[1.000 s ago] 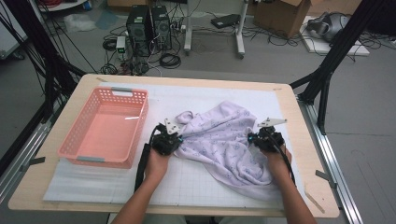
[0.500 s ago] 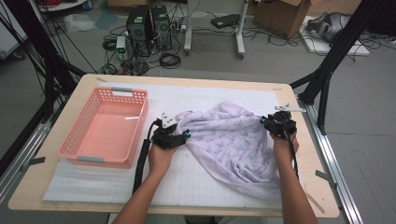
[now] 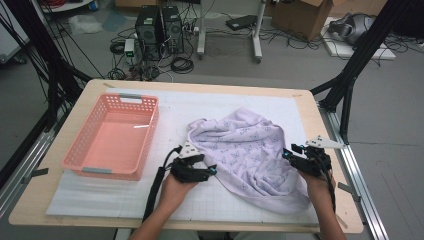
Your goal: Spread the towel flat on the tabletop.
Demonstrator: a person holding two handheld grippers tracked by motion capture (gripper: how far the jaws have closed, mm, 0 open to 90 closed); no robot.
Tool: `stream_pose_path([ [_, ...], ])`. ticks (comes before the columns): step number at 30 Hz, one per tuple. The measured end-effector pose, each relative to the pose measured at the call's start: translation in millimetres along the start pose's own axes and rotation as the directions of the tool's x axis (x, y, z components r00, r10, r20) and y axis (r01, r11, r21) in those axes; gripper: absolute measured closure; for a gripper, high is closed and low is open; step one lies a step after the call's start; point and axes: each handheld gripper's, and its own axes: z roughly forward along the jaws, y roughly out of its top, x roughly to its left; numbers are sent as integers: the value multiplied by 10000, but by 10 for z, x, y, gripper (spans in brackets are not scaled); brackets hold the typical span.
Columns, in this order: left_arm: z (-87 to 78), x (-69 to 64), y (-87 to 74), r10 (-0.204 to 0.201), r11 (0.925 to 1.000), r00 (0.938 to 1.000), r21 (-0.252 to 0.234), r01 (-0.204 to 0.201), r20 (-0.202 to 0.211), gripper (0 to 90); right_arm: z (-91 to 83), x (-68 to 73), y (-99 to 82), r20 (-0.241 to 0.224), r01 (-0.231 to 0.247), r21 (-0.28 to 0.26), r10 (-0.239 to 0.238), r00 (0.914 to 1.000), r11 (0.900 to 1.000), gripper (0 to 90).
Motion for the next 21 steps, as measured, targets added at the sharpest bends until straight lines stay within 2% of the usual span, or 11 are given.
stream_pose_path([
  [2,117,-111,26,417,9987,9990,291,-421,144,375,-12,-26,-90,-24,-201,-3,201,9998,9998,569],
  [4,235,-219,50,906,9939,9957,618,-917,206,372,-21,-64,-125,7,-258,246,258,9997,9994,568],
  [5,292,-271,54,1116,9906,9936,778,-1128,201,367,-36,-80,-130,-9,-348,140,349,9994,9993,567],
  [8,392,-390,60,1773,9802,9841,925,-1753,-138,331,-71,-120,-134,46,-472,-83,473,9989,9988,563],
  [10,407,-428,57,1981,9764,9798,929,-1950,-257,366,-75,-134,-141,72,-473,-54,473,9989,9989,559],
  [12,392,-442,55,2229,9713,9746,895,-2202,-209,474,-68,-137,-145,65,-509,-20,509,9987,9987,558],
  [14,358,-454,52,2555,9629,9667,929,-2532,-142,711,-63,-130,-144,66,-553,-10,553,9984,9985,558],
  [15,343,-443,51,2534,9632,9673,953,-2512,-121,781,-62,-127,-145,52,-512,-16,512,9987,9987,558],
  [16,325,-417,52,2414,9660,9704,960,-2399,-44,803,-62,-122,-148,30,-504,-38,505,9987,9987,558],
  [18,266,-352,46,2288,9686,9734,1017,-2269,-74,821,-68,-115,-157,5,-492,-23,492,9988,9988,559],
  [21,133,-214,7,2092,9736,9772,1008,-2046,-370,823,-84,-123,-172,25,-555,-21,555,9985,9985,559],
])
